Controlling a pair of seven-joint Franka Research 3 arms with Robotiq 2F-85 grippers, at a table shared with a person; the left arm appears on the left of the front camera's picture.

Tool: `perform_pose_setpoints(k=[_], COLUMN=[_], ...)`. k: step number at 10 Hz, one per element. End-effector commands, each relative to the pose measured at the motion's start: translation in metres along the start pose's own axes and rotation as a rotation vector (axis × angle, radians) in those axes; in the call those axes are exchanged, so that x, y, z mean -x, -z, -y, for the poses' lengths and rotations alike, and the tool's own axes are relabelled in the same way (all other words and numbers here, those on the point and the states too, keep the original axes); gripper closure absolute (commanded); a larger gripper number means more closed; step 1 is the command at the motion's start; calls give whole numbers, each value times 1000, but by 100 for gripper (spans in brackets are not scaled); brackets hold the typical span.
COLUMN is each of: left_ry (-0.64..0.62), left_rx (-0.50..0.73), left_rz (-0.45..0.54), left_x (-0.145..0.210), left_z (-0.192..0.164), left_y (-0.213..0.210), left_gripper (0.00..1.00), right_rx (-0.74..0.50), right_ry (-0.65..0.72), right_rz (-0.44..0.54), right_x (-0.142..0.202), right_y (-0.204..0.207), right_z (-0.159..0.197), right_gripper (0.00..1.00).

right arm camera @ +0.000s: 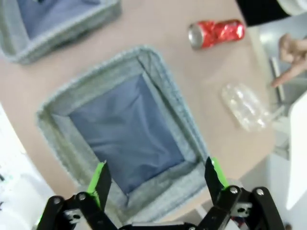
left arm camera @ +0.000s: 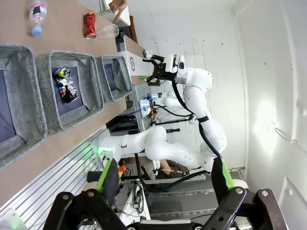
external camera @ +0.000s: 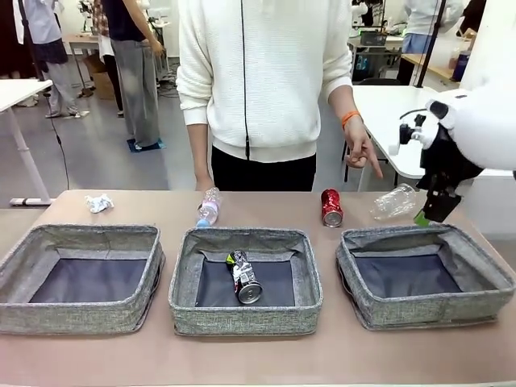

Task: Sort the waste into the appropriate baskets.
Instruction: Pick up the waste item pointed out by the person.

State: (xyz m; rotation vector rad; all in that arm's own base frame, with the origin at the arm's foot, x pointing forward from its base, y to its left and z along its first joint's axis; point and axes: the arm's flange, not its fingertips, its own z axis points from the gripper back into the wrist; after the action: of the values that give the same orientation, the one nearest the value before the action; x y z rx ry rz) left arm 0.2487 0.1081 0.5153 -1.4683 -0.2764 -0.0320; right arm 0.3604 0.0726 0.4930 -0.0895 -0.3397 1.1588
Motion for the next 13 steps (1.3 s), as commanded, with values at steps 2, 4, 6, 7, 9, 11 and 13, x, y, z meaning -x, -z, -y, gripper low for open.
perform_pose_setpoints(k=[2,4,6,7,9,11,13], left_ry=[20,20,20,20,20,20,20], left_rx=[21,21,21,21,21,21,21], left_rz=[3,3,3,3,3,3,3], left_x=[0,0,0,0,0,0,0], left_z=[2,2,2,2,2,2,2], left_y=[0,0,0,0,0,0,0], left_gripper=[0,0,0,0,0,0,0], right_rx=[0,62,11,-83,-34,-79,-42], right_ry=[0,-258,-557,-648,-518,-588,-531], right_rz=[0,-219,-203,-235,-238,-250,-197], right_x=[0,-14,-23,-23,-17,-19,-9], right_y=[0,26,48,63,61,87,121], right_z=[0,35,106,137,93,136,174], right_gripper=[0,0,0,0,0,0,0])
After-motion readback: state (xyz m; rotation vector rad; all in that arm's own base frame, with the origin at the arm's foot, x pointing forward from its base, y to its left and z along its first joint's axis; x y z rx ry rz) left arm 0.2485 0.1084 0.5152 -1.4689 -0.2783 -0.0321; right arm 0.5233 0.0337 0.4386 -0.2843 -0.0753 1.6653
